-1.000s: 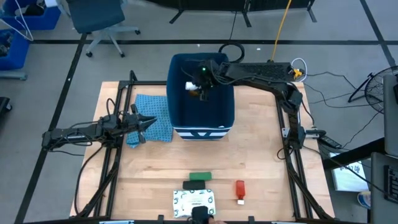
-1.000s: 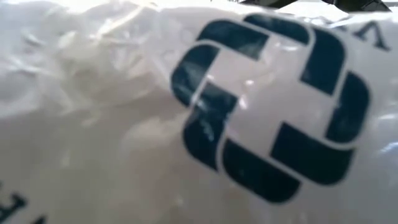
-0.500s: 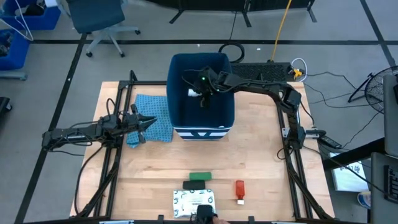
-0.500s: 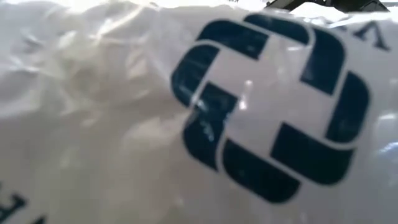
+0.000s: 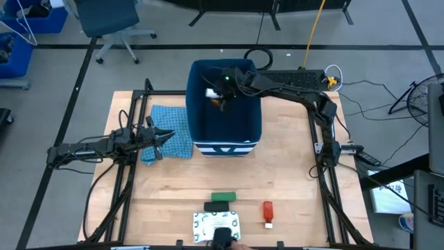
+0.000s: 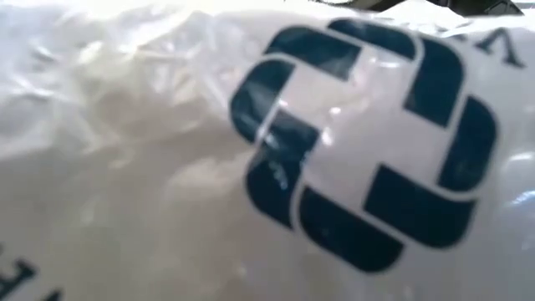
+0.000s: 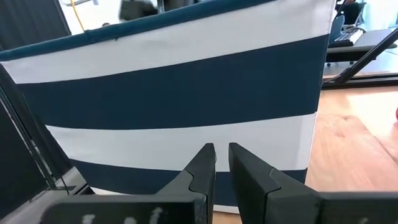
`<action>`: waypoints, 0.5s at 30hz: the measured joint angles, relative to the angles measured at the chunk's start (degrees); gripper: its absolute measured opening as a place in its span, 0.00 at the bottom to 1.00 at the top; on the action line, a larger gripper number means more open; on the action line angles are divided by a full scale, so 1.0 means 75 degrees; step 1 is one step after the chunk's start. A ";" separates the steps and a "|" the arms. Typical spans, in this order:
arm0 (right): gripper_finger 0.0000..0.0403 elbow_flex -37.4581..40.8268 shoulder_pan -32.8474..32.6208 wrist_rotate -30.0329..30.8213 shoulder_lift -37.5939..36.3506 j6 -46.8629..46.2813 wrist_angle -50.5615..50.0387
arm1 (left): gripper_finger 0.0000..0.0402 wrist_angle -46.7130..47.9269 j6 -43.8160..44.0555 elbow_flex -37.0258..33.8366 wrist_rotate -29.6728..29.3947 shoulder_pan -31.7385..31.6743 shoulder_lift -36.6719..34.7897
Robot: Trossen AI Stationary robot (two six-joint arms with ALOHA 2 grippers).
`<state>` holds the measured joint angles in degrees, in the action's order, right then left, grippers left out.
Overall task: Pick & place medical supplies in basket/bin
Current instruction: Put the white pill bottle into the blue bin
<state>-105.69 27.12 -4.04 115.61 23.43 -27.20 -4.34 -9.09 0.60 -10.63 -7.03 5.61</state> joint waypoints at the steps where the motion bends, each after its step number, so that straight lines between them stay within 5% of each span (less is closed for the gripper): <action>1: 0.41 -0.0260 -0.0029 -0.0214 0.0000 -0.0033 -0.0018 | 0.13 0.0000 -0.0049 0.0000 0.0000 -0.0003 0.0003; 9: 0.39 -0.2637 0.0144 -0.0899 0.0689 -0.0576 -0.0279 | 0.13 0.0009 -0.0427 0.0000 -0.0003 -0.0003 0.0002; 15: 0.39 -0.2937 0.0331 -0.1096 0.1537 -0.0503 -0.1385 | 0.13 0.0006 -0.0585 0.0000 -0.0003 -0.0003 0.0001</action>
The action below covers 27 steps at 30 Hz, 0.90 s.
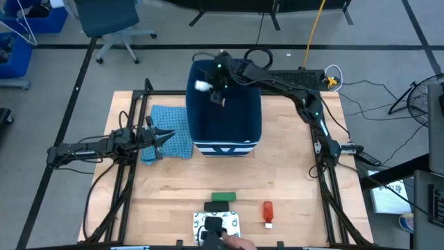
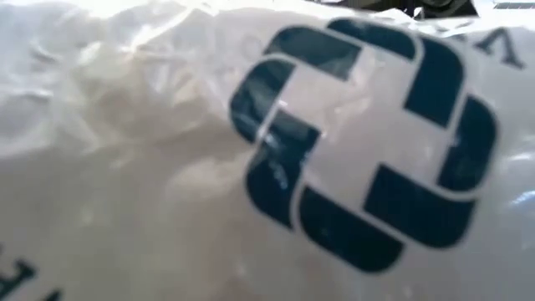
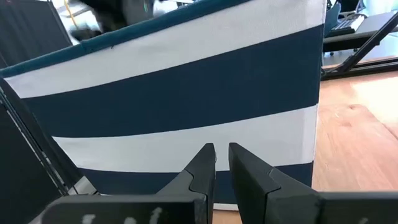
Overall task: Pick & place medical supplies in basket/bin
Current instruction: Put the white pill bottle into the blue bin
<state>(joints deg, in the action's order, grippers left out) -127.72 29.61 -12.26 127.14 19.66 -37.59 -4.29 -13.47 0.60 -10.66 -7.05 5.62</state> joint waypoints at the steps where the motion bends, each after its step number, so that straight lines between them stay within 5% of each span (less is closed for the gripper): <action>1: 0.39 0.0002 0.0022 0.0008 0.0128 0.0070 -0.0225 | 0.13 -0.0003 0.0000 0.0000 0.0000 0.0000 -0.0001; 15: 0.39 0.0003 -0.0042 0.0078 0.1616 0.0330 -0.1195 | 0.13 0.0000 -0.0181 0.0000 0.0003 0.0003 0.0001; 27: 0.46 0.0117 0.0050 0.0512 0.1753 0.0366 -0.1301 | 0.13 0.0000 -0.0168 0.0000 0.0005 0.0002 0.0002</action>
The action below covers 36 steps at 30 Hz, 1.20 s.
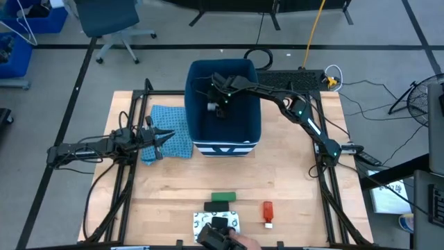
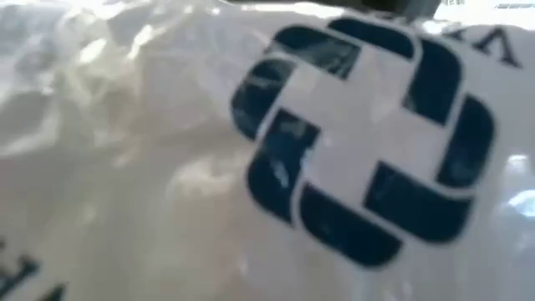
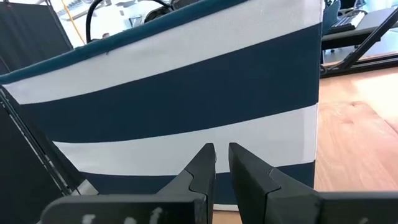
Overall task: Pick & place medical supplies in basket/bin
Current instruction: Put the white pill bottle into the blue bin, then put the green bandage into the blue bin
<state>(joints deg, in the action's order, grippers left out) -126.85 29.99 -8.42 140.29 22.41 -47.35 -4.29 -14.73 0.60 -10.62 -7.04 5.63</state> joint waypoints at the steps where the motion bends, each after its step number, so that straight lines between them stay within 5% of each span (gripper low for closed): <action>1: 0.48 0.0001 -0.0001 0.0161 -0.0022 0.0004 -0.0002 | 0.13 0.0000 -0.0001 0.0000 0.0001 0.0001 -0.0002; 14: 0.63 0.0006 0.0005 0.0337 -0.0604 -0.0081 0.0238 | 0.13 -0.0177 -0.0198 0.0000 0.0003 0.0001 0.0000; 24: 0.62 0.0008 -0.0019 0.0316 -0.2122 0.0208 0.0109 | 0.13 -0.0178 -0.0197 0.0003 0.0004 0.0001 -0.0001; 30: 0.49 0.0003 -0.0047 -0.0289 -0.3558 -0.0281 0.0027 | 0.13 -0.0201 -0.0280 0.0003 0.0004 0.0000 0.0000; 36: 0.16 0.0003 -0.0293 -0.0313 -0.4626 -0.0480 -0.0483 | 0.13 -0.0188 -0.0278 0.0003 0.0004 0.0001 -0.0001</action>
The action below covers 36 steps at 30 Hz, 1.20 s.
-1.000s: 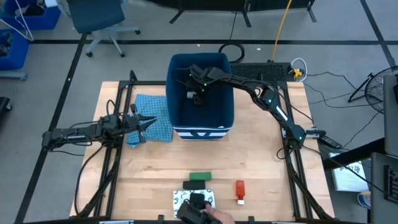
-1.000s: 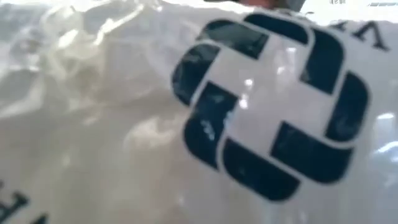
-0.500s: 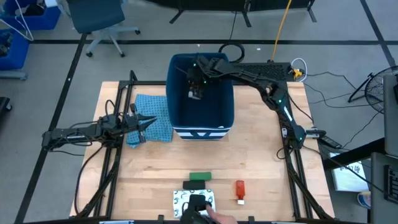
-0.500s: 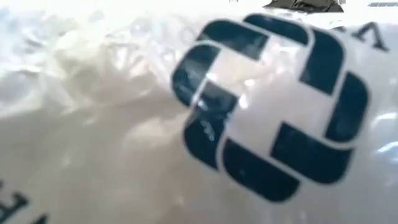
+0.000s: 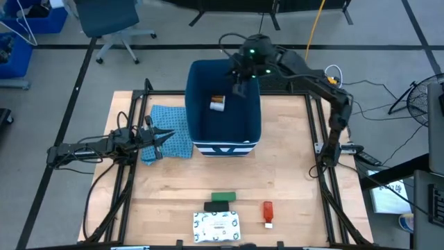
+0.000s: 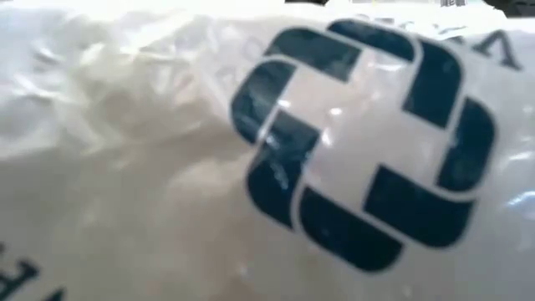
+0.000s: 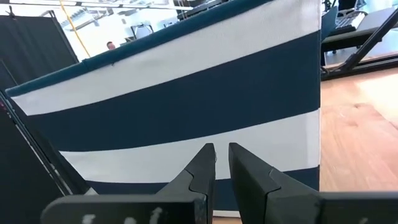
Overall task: Pick & place medical supplies in basket/bin
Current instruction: Put the green bandage into the blue bin
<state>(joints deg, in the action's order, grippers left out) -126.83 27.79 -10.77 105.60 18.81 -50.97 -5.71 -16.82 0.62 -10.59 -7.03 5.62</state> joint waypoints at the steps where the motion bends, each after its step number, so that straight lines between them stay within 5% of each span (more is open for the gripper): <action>1: 0.10 -0.0003 -0.0063 -0.0013 -0.0142 0.0006 -0.0108 | 0.13 -0.0004 0.0003 0.0000 0.0000 0.0000 0.0001; 3: 0.03 0.0000 -0.0208 -0.0242 -0.0371 0.0040 -0.0381 | 0.13 -0.0007 0.0029 0.0000 0.0000 -0.0001 0.0001; 11: 0.01 0.0959 -0.1510 -0.1558 -0.1684 -0.0360 -0.0182 | 0.13 -0.0008 -0.0300 0.0000 -0.0003 -0.0003 0.0001; 15: 0.00 0.2782 -0.2429 -0.1374 -0.2929 -0.0853 0.1258 | 0.13 -0.0010 0.0097 0.0000 0.0001 -0.0001 -0.0002; 19: 0.00 0.4954 -0.3057 -0.0188 -0.4591 -0.1327 0.2920 | 0.13 -0.0013 0.0453 0.0000 0.0002 -0.0002 -0.0001; 26: 0.00 0.8346 -0.3382 -0.0160 -0.7072 -0.2629 0.5070 | 0.13 -0.0118 0.0533 0.0000 0.0003 0.0000 -0.0002; 36: 0.00 1.2189 -0.4161 -0.0195 -0.9127 -0.2471 0.7326 | 0.13 -0.0220 0.0722 0.0000 0.0000 -0.0002 0.0001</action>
<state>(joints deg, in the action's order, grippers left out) -35.41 -3.42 -12.23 37.14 0.28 3.98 -7.35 -11.40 0.62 -10.59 -7.04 5.63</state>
